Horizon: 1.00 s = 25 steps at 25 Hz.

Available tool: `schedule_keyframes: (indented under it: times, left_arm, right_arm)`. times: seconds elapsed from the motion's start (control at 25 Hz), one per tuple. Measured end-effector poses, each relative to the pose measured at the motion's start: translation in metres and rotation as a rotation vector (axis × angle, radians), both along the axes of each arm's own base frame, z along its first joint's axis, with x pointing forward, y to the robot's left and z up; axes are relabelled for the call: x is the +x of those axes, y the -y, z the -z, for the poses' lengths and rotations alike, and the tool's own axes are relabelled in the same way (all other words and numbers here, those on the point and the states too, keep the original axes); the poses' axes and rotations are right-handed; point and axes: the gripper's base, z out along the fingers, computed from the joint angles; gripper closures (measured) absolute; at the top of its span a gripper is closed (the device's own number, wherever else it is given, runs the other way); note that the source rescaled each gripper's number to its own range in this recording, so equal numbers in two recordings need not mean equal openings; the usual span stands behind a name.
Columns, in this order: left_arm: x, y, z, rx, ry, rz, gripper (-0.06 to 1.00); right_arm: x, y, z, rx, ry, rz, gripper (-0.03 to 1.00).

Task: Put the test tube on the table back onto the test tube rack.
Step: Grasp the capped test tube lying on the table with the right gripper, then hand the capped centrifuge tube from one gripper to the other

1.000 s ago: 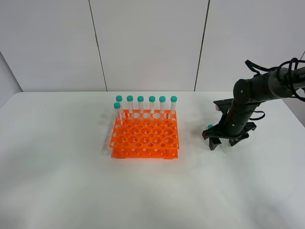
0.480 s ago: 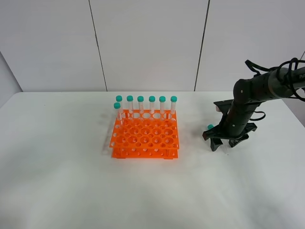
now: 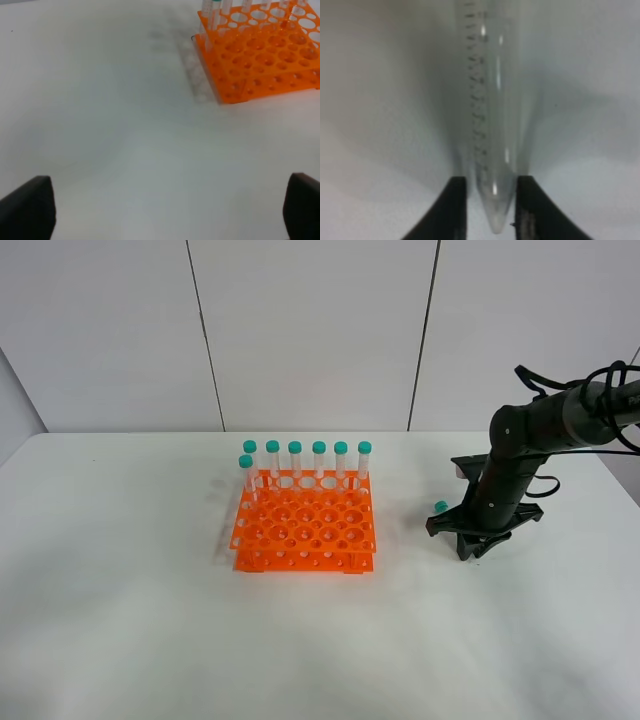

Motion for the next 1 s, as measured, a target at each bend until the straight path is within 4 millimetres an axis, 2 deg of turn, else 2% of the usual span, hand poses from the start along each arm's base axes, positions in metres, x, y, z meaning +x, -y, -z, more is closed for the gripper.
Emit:
schedule_keyframes:
  times: [0.76, 0.92, 1.0]
  left_arm:
    - [0.0, 0.0, 0.0, 0.0, 0.0, 0.0, -0.06]
    - [0.0, 0.0, 0.0, 0.0, 0.0, 0.0, -0.06]
    - [0.0, 0.0, 0.0, 0.0, 0.0, 0.0, -0.06]
  right_arm:
    - [-0.001, 0.003, 0.0, -0.035, -0.014, -0.064, 0.97]
    - [-0.001, 0.004, -0.011, -0.049, 0.012, -0.086, 0.97]
    - [0.0, 0.004, -0.03, -0.05, 0.07, -0.105, 0.97]
